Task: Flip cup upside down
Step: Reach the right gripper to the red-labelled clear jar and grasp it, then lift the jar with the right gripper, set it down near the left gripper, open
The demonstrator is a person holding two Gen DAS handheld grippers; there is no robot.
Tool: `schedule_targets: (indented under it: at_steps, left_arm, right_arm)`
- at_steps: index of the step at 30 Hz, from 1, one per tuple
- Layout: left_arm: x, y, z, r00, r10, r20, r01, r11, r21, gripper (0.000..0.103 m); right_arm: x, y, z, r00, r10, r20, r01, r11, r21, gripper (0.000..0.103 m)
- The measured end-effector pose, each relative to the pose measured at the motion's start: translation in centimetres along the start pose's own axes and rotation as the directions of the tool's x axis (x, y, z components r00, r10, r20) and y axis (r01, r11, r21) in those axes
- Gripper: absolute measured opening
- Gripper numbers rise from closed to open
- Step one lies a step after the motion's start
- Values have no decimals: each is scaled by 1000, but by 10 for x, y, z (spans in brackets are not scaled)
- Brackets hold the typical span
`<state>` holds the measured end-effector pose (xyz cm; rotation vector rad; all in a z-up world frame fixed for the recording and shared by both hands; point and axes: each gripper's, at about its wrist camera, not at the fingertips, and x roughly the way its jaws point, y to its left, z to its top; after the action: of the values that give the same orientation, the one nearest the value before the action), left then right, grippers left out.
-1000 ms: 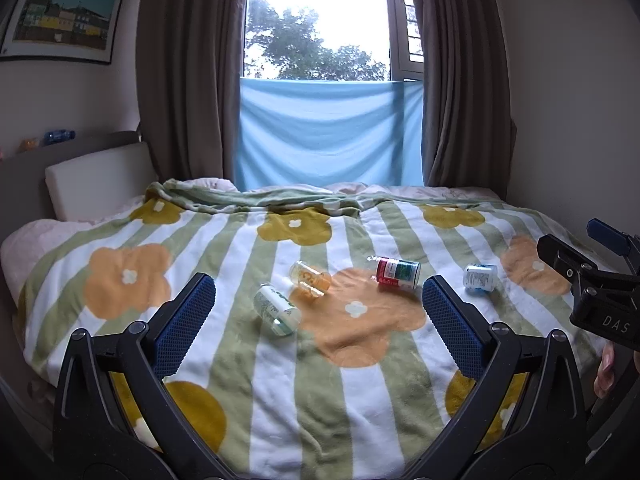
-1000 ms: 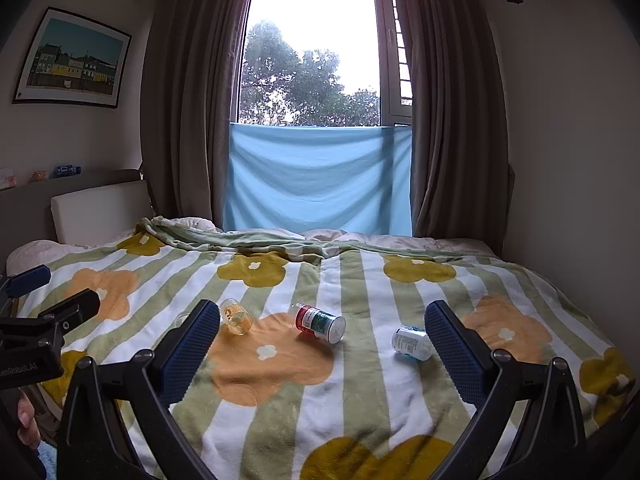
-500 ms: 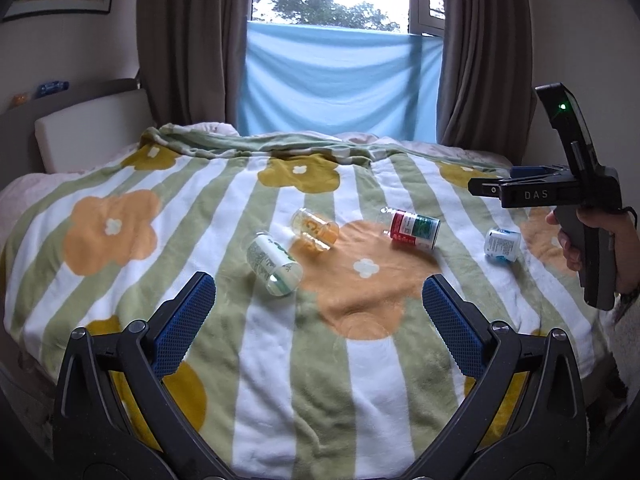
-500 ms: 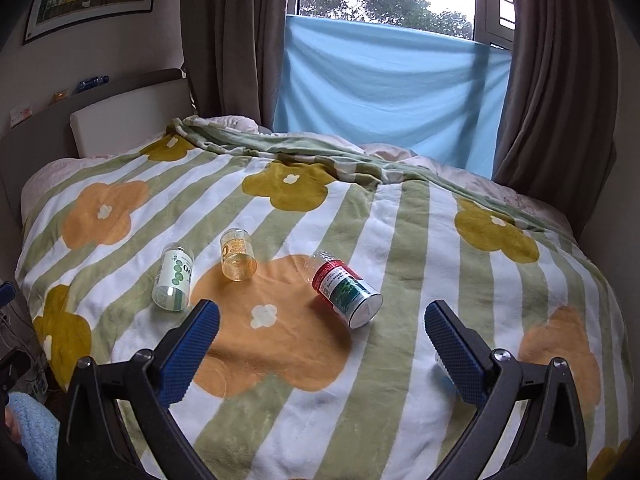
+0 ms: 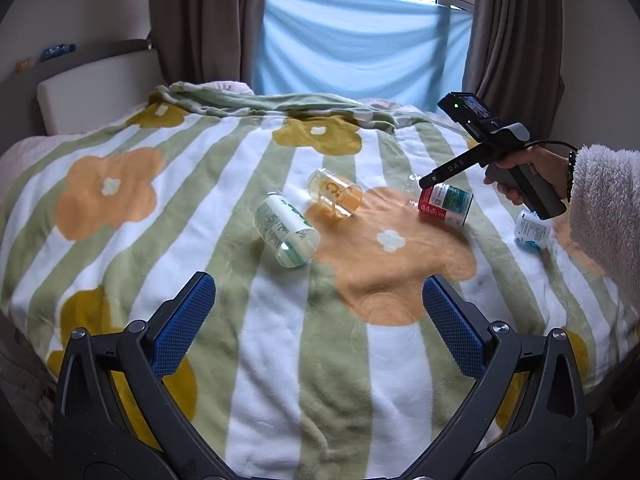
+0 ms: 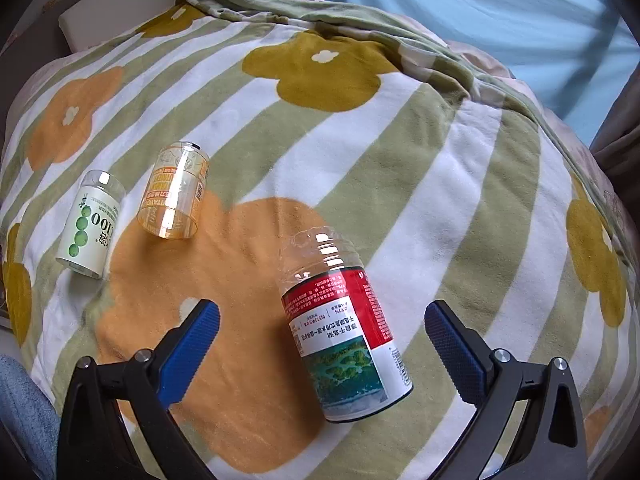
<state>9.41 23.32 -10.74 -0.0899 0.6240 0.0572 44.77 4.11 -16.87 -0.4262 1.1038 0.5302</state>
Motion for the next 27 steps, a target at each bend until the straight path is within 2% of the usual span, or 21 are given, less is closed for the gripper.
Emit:
schedule_targets:
  at_steps: [3,8,9,12,13,15,22,27]
  left_arm:
    - [9,1,0,1000,7,-12,-7,1000,-7,103]
    - [18,6,-1,999,9,-31,-10,1000,-27,103]
    - [19,7,-1,999,10,-34,-11,999,-30,103]
    - [19,9,-1,999,11,-35,-13,999,-38,103]
    - [20,10,-1,999,8,-37,-10,999,-43,103]
    - [21,12,-2,999,-1,-42,-1,999,-51,103]
    - [10,16,1,1000,-16,-20,15,999,-50,103]
    - [-11,23,0,999,-33,-4,33,998,-51,103]
  right_arm:
    - [22,0,10,998,-4,-70,3,1000,-21,101]
    - [52,-4,15,988,-22,-156,13,998,-56,85]
    - [57,-6,14,985,-20,-174,10,998,-54,79]
    - [66,-12,11,980,0,-201,-6,1000,-29,73]
    - [68,-14,10,979,16,-206,-19,1000,-13,66]
    - [69,-19,8,977,41,-211,-36,999,26,66]
    - [39,-10,10,984,52,-171,-40,997,71,65]
    - [-15,17,13,985,138,-106,-124,984,129,65]
